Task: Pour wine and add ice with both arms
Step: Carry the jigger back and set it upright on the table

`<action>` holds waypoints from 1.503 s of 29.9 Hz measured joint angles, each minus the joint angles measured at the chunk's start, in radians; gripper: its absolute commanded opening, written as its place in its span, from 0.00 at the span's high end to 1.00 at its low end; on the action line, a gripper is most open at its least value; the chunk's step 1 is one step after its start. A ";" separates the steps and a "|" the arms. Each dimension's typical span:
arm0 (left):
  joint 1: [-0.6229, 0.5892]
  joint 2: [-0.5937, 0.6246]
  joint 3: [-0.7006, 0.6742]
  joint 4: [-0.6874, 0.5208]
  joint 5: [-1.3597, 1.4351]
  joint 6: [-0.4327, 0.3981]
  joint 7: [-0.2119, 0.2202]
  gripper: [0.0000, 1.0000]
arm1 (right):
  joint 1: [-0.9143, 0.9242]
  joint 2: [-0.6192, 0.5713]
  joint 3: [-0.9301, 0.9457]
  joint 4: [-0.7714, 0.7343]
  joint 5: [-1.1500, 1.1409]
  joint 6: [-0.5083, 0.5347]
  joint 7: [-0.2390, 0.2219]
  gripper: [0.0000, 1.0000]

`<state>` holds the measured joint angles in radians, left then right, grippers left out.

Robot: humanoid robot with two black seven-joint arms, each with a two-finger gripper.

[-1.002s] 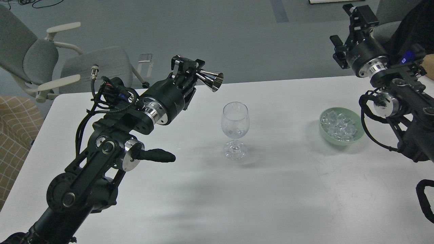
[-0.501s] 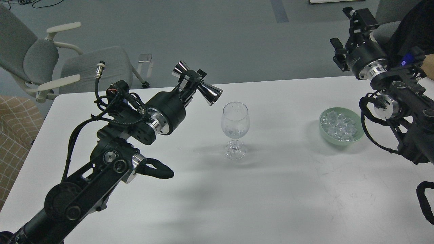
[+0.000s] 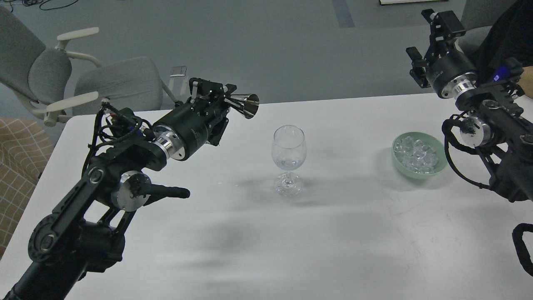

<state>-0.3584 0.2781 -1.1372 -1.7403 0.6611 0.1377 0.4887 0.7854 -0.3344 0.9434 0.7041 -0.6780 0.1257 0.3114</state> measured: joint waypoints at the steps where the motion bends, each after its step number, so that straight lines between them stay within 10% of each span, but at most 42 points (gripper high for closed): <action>1: 0.017 0.000 -0.029 0.005 -0.062 -0.003 0.000 1.00 | 0.000 0.000 0.000 0.000 0.000 0.000 0.000 0.00; 19: 0.234 -0.105 -0.511 0.415 -0.621 -0.209 0.000 0.99 | -0.005 0.002 0.000 0.002 0.000 -0.001 0.000 0.00; 28: 0.238 -0.124 -0.535 0.673 -0.621 -0.396 0.000 0.89 | -0.013 -0.004 0.000 0.005 -0.002 -0.001 0.000 0.00; 45: 0.239 -0.123 -0.529 0.750 -0.620 -0.421 0.000 0.58 | -0.020 0.001 0.000 0.005 -0.005 -0.001 -0.001 0.00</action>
<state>-0.1196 0.1550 -1.6667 -0.9898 0.0406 -0.2835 0.4887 0.7654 -0.3329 0.9434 0.7088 -0.6827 0.1243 0.3101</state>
